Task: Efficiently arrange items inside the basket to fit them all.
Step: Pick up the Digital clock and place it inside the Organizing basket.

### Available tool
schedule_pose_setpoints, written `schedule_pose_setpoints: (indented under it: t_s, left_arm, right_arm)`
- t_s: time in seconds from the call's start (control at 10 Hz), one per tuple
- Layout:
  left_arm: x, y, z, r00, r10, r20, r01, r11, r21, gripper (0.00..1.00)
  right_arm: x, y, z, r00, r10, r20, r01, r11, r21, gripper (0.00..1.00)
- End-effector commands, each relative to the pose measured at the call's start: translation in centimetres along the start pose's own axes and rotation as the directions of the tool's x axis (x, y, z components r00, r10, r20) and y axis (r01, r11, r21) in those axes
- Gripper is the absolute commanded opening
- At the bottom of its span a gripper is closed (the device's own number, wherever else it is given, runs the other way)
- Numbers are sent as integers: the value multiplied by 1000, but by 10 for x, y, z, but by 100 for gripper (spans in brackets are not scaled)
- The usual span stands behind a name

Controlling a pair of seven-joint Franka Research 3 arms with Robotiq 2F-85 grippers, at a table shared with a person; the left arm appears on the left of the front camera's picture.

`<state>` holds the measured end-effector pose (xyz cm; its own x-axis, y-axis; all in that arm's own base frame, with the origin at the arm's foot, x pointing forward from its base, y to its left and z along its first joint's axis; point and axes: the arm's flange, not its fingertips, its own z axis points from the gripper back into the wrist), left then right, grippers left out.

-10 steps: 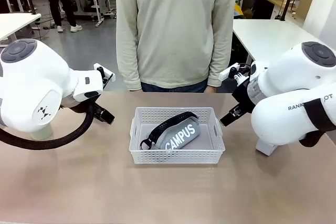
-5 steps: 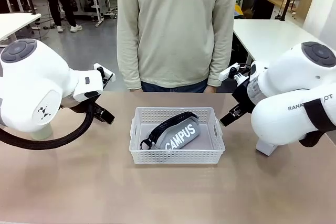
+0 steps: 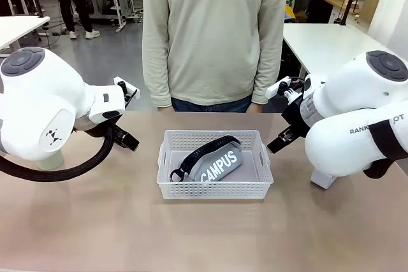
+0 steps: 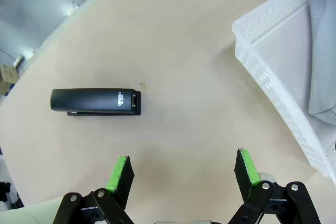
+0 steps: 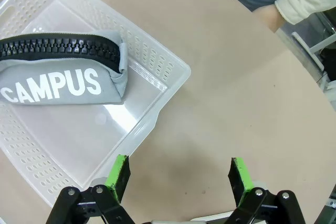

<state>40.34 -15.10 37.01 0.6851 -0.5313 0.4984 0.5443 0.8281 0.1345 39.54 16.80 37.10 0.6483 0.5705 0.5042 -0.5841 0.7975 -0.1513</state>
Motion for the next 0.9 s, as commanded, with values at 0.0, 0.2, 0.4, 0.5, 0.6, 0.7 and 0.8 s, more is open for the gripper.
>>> schedule_pose_setpoints:
  t_s: [0.0, 0.2, 0.4, 0.5, 0.6, 0.7, 0.8]
  left_arm:
    - [0, 0, 0, 1000, -1, 0, 1, 1000, 0, 100]
    - [-9, 2, 15, 1000, -15, -26, 13, 997, -71, 100]
    - [-30, 14, 70, 999, -30, 13, 32, 971, -236, 100]
    - [-38, 23, 104, 998, 48, 29, -38, 961, -274, 100]
    - [-41, 26, 146, 965, 249, -87, -263, 930, -258, 100]
    - [-47, 31, 190, 931, 365, -12, -349, 880, -323, 100]
    - [-72, 49, 231, 869, 488, 84, -421, 817, -395, 100]
  right_arm:
    - [0, 0, 1, 1000, -1, 1, 1, 1000, 0, 100]
    - [0, -1, 14, 999, 29, -36, -28, 999, 25, 100]
    - [-15, -25, 81, 997, -35, -68, 43, 993, 112, 100]
    - [-26, -42, 124, 990, -137, -41, 142, 967, 209, 100]
    - [-40, -58, 165, 952, -303, -33, 298, 903, 308, 100]
    - [-62, -78, 203, 895, -447, -7, 399, 791, 464, 100]
    - [-93, -102, 235, 791, -612, 12, 513, 674, 532, 100]
